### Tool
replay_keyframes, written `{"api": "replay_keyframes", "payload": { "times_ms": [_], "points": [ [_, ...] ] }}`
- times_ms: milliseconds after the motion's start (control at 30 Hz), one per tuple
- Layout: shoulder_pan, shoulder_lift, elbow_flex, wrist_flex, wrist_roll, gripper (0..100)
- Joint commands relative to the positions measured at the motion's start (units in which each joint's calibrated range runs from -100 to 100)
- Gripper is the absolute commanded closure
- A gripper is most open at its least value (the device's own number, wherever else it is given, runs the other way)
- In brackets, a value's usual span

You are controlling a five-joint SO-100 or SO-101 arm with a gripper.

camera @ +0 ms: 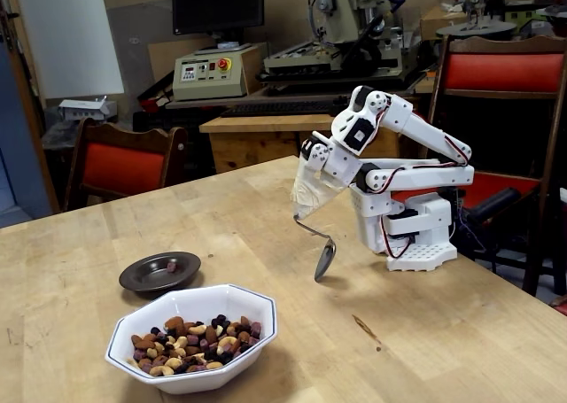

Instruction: Use spoon to take food

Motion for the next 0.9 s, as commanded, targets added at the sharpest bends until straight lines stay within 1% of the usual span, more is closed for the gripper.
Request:
{"api": "replay_keyframes", "payload": {
  "times_ms": [0,100,333,600,867],
  "points": [
    [-0.64,0.17,-1.21,-1.79,0.0,95],
    [-0.64,0.17,-2.63,-5.82,0.0,95],
    [-0.34,0.17,0.38,-15.39,-0.05,95],
    [-0.27,0.25,9.85,-26.77,-0.05,95],
    [-0.27,0.25,20.29,-42.11,0.15,95]
  ]
}}
